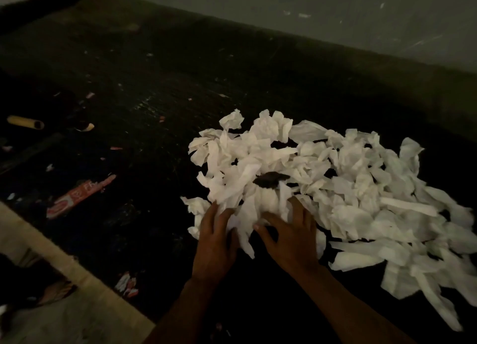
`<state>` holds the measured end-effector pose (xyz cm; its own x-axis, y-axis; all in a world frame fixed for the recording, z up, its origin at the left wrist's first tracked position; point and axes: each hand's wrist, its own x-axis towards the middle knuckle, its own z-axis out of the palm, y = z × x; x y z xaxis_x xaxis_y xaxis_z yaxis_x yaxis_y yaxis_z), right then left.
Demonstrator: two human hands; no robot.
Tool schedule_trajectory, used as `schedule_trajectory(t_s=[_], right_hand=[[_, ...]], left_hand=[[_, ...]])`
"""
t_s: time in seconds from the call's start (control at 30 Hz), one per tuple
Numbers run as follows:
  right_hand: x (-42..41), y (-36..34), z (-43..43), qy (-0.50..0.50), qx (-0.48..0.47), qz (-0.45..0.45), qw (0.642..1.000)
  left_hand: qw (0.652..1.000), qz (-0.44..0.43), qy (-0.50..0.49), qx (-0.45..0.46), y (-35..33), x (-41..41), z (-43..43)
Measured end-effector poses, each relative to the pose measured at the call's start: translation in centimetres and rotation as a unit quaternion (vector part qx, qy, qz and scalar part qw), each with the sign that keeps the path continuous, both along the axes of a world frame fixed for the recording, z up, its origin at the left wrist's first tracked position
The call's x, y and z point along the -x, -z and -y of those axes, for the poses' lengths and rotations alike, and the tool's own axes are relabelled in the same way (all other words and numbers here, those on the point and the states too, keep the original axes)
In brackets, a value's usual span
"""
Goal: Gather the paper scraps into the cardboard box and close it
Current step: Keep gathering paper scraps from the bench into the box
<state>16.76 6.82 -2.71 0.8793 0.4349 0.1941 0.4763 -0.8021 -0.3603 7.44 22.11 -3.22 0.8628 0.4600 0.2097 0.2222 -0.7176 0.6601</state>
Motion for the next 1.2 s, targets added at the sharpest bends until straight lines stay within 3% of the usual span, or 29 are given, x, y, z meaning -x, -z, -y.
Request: schedule_trajectory(t_s=[0.13, 0.37, 0.57, 0.77, 0.9, 1.1, 1.2], right_hand=[[-0.5, 0.7, 1.3, 0.022, -0.007, 0.023, 0.999], [-0.7, -0.6, 2.0, 0.040, -0.041, -0.026, 0.998], [-0.1, -0.4, 2.6, 0.049, 0.044, 0.056, 0.996], [-0.9, -1.5, 2.7, 0.020, 0.062, 0.044, 0.997], [-0.9, -0.5, 2.9, -0.053, 0.100, 0.011, 0.994], [-2.6, 1.6, 3.1, -0.060, -0.031, 0.011, 0.998], [-3.5, 1.4, 2.9, -0.064, -0.059, -0.011, 0.996]], left_hand=[[0.991, -0.044, -0.035, -0.123, -0.3, 0.3, -0.1], [1.000, 0.010, 0.009, -0.013, 0.0, 0.2, 0.1], [0.991, -0.078, -0.023, -0.108, -1.1, 0.4, 0.5], [0.990, -0.007, -0.103, -0.094, -1.2, 0.6, 0.5], [0.991, -0.060, 0.018, -0.120, -0.7, 0.0, 0.0], [0.996, 0.010, 0.036, -0.083, 0.6, -0.4, -0.6], [0.998, -0.006, 0.011, -0.065, 0.3, -0.9, -0.5]])
